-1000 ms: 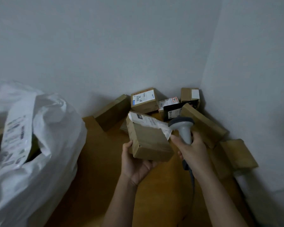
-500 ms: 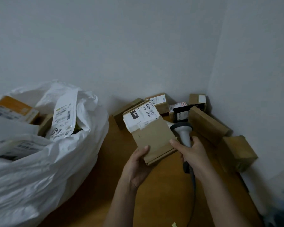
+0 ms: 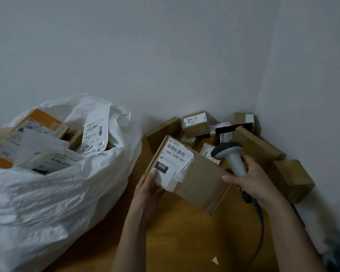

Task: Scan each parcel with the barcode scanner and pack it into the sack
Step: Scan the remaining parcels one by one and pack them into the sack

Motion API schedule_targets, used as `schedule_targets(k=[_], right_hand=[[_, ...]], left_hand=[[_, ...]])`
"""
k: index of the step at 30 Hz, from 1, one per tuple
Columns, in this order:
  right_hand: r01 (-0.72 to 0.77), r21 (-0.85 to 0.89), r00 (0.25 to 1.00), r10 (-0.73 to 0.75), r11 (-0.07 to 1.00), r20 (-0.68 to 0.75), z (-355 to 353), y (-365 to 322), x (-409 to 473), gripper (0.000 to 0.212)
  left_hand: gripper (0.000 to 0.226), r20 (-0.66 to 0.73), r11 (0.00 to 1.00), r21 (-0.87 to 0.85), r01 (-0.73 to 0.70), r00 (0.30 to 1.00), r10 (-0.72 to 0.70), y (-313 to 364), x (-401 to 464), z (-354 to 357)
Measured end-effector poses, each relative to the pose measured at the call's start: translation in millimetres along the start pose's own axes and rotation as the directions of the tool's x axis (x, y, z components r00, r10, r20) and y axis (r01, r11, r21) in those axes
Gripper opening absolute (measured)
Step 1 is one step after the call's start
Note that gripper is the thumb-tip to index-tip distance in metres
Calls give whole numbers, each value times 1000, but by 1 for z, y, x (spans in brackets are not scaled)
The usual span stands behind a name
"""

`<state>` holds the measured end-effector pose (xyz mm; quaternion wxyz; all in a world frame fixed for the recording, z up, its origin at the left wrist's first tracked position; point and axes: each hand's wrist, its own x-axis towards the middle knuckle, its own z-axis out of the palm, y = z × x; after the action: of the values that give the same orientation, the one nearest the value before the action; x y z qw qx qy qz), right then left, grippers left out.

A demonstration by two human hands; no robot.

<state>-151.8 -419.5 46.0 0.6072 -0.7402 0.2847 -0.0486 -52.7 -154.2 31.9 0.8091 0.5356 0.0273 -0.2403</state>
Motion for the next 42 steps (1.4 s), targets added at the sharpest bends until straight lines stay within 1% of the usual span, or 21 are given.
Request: schedule_targets(k=[2, 4, 6, 7, 9, 12, 14, 16, 20, 25, 32, 37, 42], right_hand=[[26, -39, 999, -27, 999, -19, 1, -2, -2, 80], [50, -78, 993, -59, 996, -107, 3, -7, -5, 56], [78, -93, 980, -93, 993, -177, 4, -15, -10, 35], [91, -63, 978, -101, 994, -183, 6, -20, -13, 30], [105, 21, 983, -101, 994, -152, 8, -33, -21, 26], [126, 117, 992, -123, 985, -35, 16, -54, -37, 26], [152, 128, 987, -157, 980, 31, 21, -66, -47, 29], [185, 130, 978, -195, 974, 72, 25, -76, -56, 32], [231, 118, 963, -244, 966, 111, 26, -89, -71, 33], [255, 102, 957, -266, 962, 117, 21, -102, -85, 35], [257, 142, 956, -273, 956, 107, 17, -111, -98, 38], [270, 165, 952, -289, 949, 105, 15, -115, -104, 38], [307, 147, 942, -323, 940, 95, 12, -119, -108, 37]], left_hand=[[50, -61, 1000, -5, 4, 998, -4, 2, -2, -3], [44, -128, 999, 3, 33, 991, -33, 2, -3, -5], [36, -235, 997, 11, 79, 969, -74, -2, -3, -5], [34, -275, 995, 0, 100, 957, -96, -5, -2, -4], [35, -307, 991, -31, 131, 942, -134, -11, 0, -2], [35, -322, 984, -34, 172, 931, -174, -19, 2, 3], [37, -345, 981, -41, 188, 919, -190, -23, 4, 6], [39, -357, 979, -64, 191, 912, -202, -26, 6, 8], [41, -372, 979, -115, 168, 906, -200, -27, 6, 9], [42, -386, 979, -137, 148, 903, -191, -28, 6, 10], [45, -388, 977, -159, 142, 901, -194, -31, 7, 10], [46, -365, 975, -188, 115, 914, -178, -30, 10, 14], [44, -348, 972, -214, 96, 923, -168, -27, 11, 19]])
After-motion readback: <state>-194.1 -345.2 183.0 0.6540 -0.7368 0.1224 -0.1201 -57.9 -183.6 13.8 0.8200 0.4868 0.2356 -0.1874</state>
